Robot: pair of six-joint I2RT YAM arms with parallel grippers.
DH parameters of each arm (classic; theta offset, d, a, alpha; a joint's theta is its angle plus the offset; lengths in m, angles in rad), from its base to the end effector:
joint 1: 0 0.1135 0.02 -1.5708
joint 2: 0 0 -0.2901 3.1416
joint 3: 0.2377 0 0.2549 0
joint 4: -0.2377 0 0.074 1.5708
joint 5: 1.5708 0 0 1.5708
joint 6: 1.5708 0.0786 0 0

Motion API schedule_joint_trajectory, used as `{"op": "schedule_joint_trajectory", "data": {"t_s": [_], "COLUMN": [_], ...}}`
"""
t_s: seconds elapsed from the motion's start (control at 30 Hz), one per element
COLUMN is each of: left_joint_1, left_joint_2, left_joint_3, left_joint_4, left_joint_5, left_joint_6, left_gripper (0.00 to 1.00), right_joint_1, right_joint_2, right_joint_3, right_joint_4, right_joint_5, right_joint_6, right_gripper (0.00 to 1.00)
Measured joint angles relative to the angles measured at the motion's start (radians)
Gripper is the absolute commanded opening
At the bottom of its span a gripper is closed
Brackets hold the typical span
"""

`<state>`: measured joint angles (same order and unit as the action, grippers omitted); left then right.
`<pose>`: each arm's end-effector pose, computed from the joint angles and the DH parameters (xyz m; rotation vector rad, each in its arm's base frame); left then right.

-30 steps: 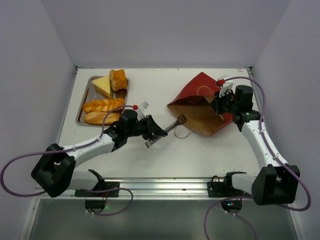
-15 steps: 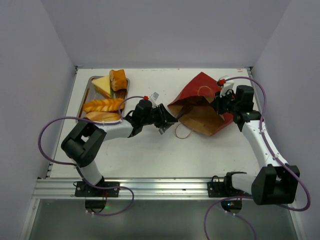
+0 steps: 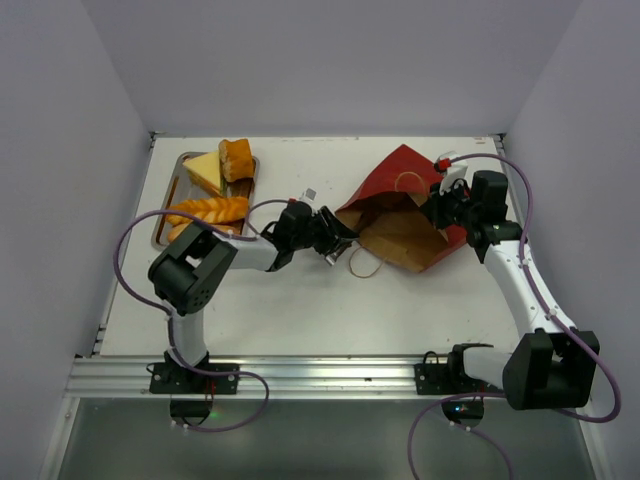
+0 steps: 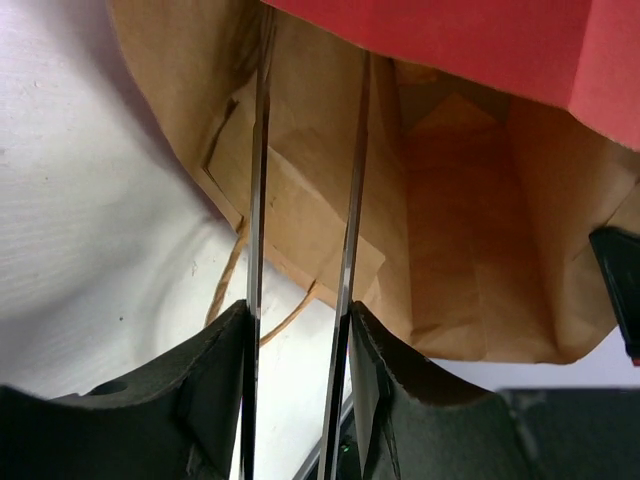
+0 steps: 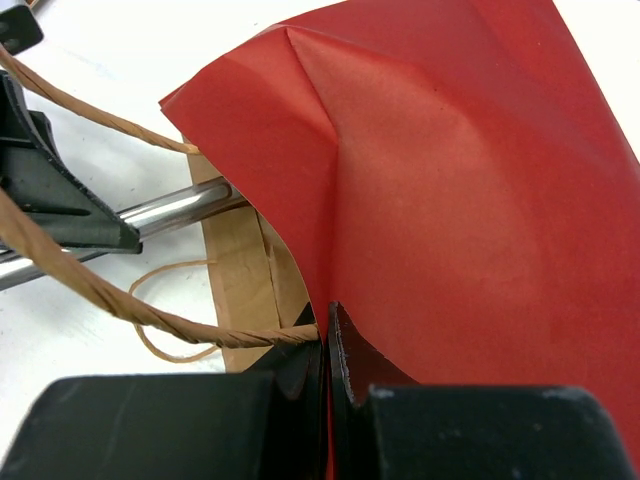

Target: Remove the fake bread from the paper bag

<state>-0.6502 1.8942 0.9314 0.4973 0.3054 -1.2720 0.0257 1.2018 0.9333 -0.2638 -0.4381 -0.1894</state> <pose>0.3328 -0.2828 0.1526 -0.5093 2.3184 -1.4031 0.2943 0.0409 0.3025 -0.4796 2.0112 0.3592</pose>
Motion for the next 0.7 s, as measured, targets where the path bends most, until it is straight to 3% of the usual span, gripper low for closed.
{"op": "schedule_joint_trajectory", "data": {"t_s": [0.6, 0.67, 0.7], "left_joint_1": [0.033, 0.035, 0.035], "left_joint_2": [0.164, 0.171, 0.173], "left_joint_3": [0.077, 0.09, 0.095], "left_joint_4": [0.152, 0.152, 0.151], "left_joint_5": [0.039, 0.042, 0.043], "left_joint_6": [-0.188, -0.195, -0.2], "left_gripper": [0.45, 0.39, 0.3], "right_joint_1": [0.0, 0.0, 0.0], "right_joint_2": [0.0, 0.0, 0.0], "right_joint_3": [0.0, 0.0, 0.0], "right_joint_4": [-0.001, 0.0, -0.001], "right_joint_5": [-0.005, -0.008, -0.008], "right_joint_6": [-0.003, -0.003, -0.002], "right_gripper": [0.01, 0.01, 0.01]}}
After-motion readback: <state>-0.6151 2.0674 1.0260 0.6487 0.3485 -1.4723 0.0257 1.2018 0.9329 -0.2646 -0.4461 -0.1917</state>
